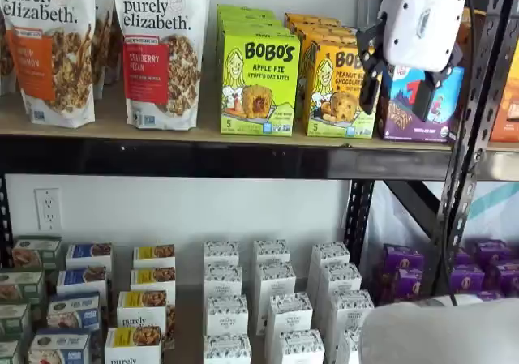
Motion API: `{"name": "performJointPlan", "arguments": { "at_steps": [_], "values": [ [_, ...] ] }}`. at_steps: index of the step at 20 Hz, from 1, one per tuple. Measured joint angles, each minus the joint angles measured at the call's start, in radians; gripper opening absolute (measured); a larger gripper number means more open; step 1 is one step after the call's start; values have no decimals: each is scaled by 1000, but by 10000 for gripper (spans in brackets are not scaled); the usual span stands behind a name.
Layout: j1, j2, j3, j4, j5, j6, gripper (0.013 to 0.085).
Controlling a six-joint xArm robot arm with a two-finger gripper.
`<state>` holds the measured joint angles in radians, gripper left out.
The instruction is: Pick the green box on the top shelf, the fourth from the left
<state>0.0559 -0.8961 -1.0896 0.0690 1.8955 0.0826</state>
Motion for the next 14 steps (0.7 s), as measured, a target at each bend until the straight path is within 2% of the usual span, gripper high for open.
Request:
{"name": "performJointPlan", "arguments": {
  "at_steps": [7, 14],
  "values": [
    [79, 44, -10, -23, -46, 70, 850],
    [184, 101, -22, -49, -135, 166, 850]
  ]
}}
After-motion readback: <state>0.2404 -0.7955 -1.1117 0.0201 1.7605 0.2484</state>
